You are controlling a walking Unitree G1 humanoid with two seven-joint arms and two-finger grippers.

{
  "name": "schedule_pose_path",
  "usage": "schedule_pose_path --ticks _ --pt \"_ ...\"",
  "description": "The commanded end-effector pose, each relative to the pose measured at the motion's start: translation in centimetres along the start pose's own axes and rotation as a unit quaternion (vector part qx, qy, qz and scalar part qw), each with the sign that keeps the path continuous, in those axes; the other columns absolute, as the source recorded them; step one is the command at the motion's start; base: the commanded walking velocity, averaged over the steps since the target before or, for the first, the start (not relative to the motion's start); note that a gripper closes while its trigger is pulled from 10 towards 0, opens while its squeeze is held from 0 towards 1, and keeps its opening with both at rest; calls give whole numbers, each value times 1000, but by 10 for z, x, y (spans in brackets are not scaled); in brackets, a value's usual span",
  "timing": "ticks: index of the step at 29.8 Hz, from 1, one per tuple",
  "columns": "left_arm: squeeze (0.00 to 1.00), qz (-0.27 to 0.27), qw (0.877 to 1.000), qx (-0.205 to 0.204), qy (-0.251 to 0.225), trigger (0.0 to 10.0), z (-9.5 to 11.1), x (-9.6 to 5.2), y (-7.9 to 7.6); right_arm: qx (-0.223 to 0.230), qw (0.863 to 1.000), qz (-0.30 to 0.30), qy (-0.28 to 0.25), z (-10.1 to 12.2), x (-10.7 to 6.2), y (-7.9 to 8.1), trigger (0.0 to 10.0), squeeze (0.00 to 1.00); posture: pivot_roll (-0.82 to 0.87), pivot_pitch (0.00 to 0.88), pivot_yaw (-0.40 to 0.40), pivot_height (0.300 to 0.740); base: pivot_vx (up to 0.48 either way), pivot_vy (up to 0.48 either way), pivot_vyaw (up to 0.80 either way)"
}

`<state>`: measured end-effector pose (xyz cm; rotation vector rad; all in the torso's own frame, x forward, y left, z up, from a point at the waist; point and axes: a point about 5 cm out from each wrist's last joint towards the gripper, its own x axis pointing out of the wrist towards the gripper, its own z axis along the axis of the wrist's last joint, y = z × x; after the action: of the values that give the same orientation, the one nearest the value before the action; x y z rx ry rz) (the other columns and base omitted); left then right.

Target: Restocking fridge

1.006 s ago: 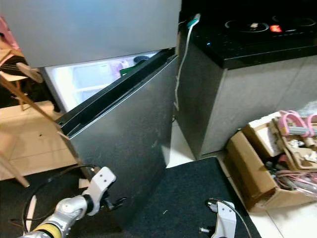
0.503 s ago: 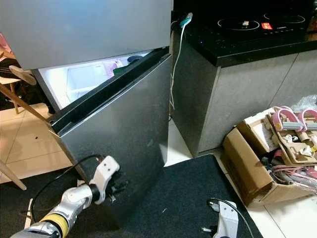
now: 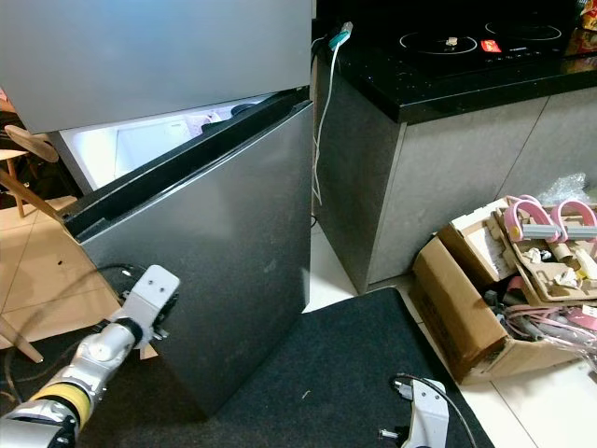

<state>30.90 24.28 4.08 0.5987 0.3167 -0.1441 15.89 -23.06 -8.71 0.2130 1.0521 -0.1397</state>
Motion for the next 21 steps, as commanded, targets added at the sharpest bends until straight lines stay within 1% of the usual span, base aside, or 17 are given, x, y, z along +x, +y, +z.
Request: schedule_pose_path --ticks 1,3,4,5,7,8,9,10,11,12,14,15,17,18,19,20,21 --pt "0 81 996 18 23 10000 -4 -5 44 3 1000 -4 5 -4 -1 -2 10000 0 -27 0 47 740 0 0 0" --pt "0 160 984 55 55 10000 -11 -17 91 5 1000 -6 5 -5 -1 -3 10000 0 -33 0 51 740 0 0 0" --pt "0 202 975 67 72 10000 -14 -26 113 6 1000 -7 5 -5 -1 -3 10000 0 -33 0 51 740 0 0 0" --pt "0 202 975 67 72 10000 -14 -26 113 6 1000 -7 5 -5 -1 -3 10000 0 -33 0 51 740 0 0 0" --pt "0 294 946 87 107 10000 -18 -49 159 9 1000 -8 3 -5 -1 -4 10000 0 -28 0 53 740 0 0 0" --pt "0 294 946 87 107 10000 -18 -49 159 9 1000 -8 3 -5 -1 -4 10000 0 -28 0 53 740 0 0 0" --pt "0 336 930 93 118 10000 -20 -60 177 10 1000 -8 2 -5 -1 -4 10000 0 -28 0 53 740 0 0 0" --pt "0 336 930 93 118 10000 -20 -60 177 10 1000 -8 2 -5 -1 -4 10000 0 -28 0 53 740 0 0 0" --pt "0 363 920 89 121 10000 -22 -68 186 10 1000 -8 2 -4 -1 -4 10000 0 -26 0 52 740 0 0 0" --pt "0 373 916 82 120 10000 -24 -70 186 10 1000 -8 1 -4 -1 -4 10000 0 -26 0 52 740 0 0 0" --pt "0 339 934 40 108 10000 -31 -60 163 8 1000 -7 1 -4 -1 -3 10000 0 -24 0 49 740 0 0 0" --pt "0 339 934 40 108 10000 -31 -60 163 8 1000 -7 1 -4 -1 -3 10000 0 -24 0 49 740 0 0 0" --pt "0 260 960 -1 103 10000 -40 -47 124 4 1000 -4 2 -4 -1 -2 10000 0 -22 0 48 740 0 0 0" --pt "0 260 960 -1 103 10000 -40 -47 124 4 1000 -4 2 -4 -1 -2 10000 0 -22 0 48 740 0 0 0" --pt "0 210 971 -33 111 10000 -48 -41 98 1 1000 -3 3 -4 -1 -1 10000 0 -22 0 48 740 0 0 0" --pt "0 210 971 -33 111 10000 -48 -41 98 1 1000 -3 3 -4 -1 -1 10000 0 -22 0 48 740 0 0 0" --pt "0 149 976 -77 137 10000 -62 -39 64 -6 1000 -1 5 -5 0 0 10000 0 -22 0 48 740 0 0 0"
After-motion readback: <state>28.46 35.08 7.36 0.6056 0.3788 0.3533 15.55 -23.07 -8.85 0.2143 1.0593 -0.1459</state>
